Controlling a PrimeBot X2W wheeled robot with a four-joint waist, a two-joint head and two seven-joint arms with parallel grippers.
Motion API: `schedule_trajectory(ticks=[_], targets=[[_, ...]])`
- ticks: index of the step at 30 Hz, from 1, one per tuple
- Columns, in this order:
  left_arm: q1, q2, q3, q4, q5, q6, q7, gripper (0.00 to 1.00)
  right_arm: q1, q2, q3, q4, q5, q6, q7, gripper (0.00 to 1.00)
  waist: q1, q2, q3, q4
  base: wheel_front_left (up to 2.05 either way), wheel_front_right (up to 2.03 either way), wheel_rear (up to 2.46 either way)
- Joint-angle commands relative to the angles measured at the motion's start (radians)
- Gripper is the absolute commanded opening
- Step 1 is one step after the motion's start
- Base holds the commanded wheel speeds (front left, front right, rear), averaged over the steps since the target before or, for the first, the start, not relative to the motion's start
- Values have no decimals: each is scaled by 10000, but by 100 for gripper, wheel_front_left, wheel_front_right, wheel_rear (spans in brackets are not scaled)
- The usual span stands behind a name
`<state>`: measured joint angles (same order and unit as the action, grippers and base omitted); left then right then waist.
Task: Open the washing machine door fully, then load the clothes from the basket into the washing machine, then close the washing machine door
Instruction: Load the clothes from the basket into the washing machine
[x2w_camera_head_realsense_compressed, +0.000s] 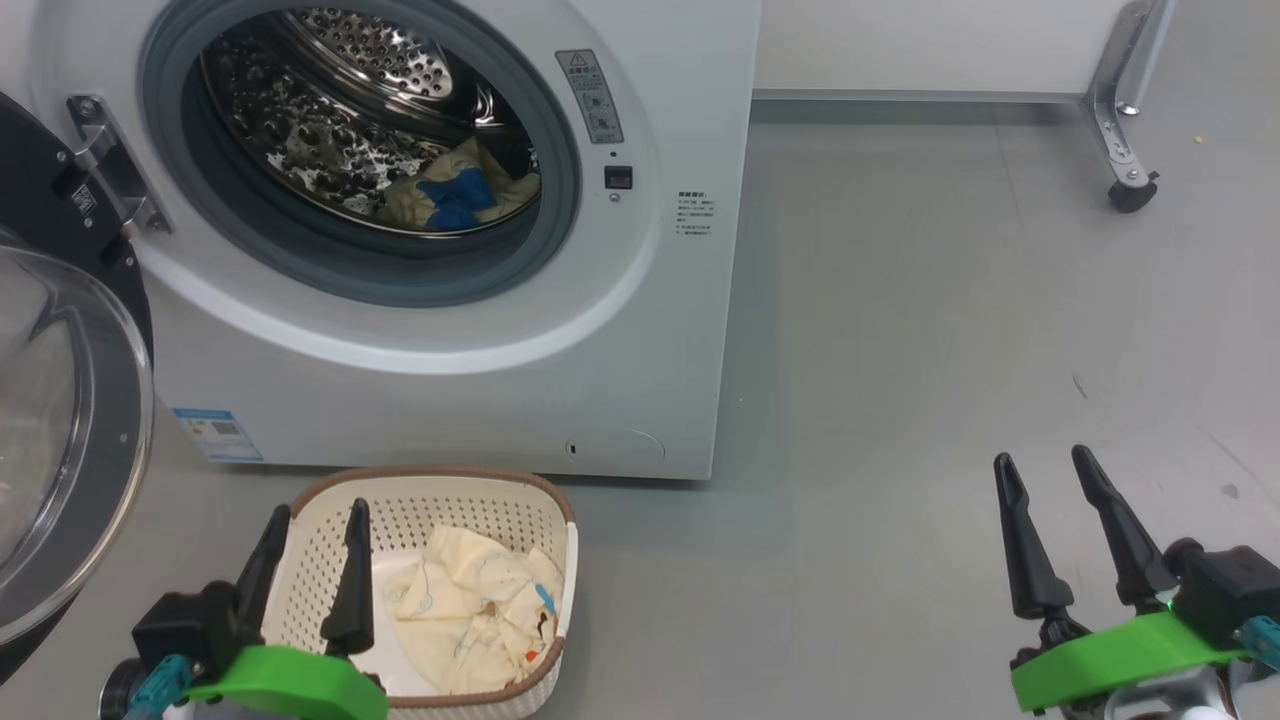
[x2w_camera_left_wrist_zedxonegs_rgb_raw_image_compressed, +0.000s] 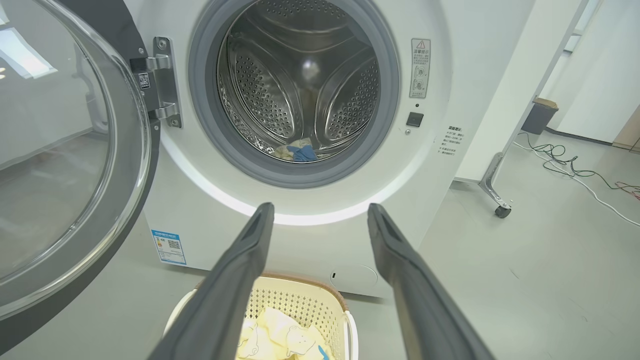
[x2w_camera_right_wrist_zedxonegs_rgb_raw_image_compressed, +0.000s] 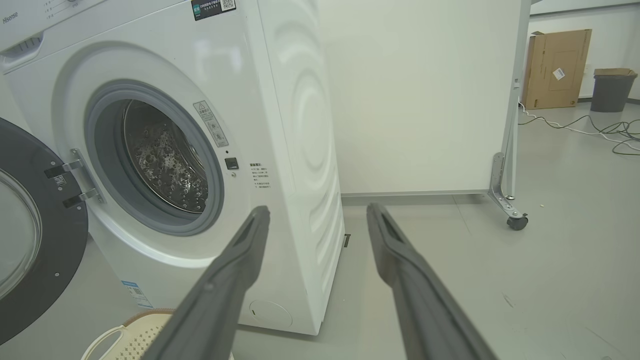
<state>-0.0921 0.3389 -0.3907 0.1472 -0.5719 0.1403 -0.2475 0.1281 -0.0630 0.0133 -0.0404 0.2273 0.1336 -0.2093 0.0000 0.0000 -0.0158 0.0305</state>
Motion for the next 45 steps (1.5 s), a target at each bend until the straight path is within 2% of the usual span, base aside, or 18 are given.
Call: schedule_trajectory(ticks=[1,11,16,22,28,35,38,45], targets=[[-246,176,501,-250,105,-33,-143,100,-399,-167,181,-354,-18,-29,0,100,0,0,0,-2,0,0,0],[-251,125,440,-165,148,-68,-143,100,-412,-162,241,-297,-4,-29,-24,100,0,0,86,-60,0,0,0],[-376,109,347,-130,163,-70,-63,100,-517,-202,261,-288,12,-29,-24,100,0,0,471,-172,0,0,0],[-890,-16,258,-96,186,-87,21,100,-791,-226,250,-326,5,-29,-53,100,0,0,1528,-327,0,0,0],[-1816,-135,241,203,152,-279,69,100,-1416,-257,379,-422,-56,-29,-131,100,0,0,3139,-622,0,0,0],[-3215,-134,204,1611,183,-642,199,100,-2151,-228,521,-305,-132,-29,-285,100,0,0,4803,-1104,0,0,0],[-3880,-289,431,2406,-177,-866,222,100,-2438,-186,599,-264,-145,-29,-351,100,0,0,5452,-1335,0,0,0],[-5435,-278,549,4326,-475,-1216,839,100,-2966,-87,723,-185,-142,-29,-458,100,0,0,6473,-1800,0,0,0]])
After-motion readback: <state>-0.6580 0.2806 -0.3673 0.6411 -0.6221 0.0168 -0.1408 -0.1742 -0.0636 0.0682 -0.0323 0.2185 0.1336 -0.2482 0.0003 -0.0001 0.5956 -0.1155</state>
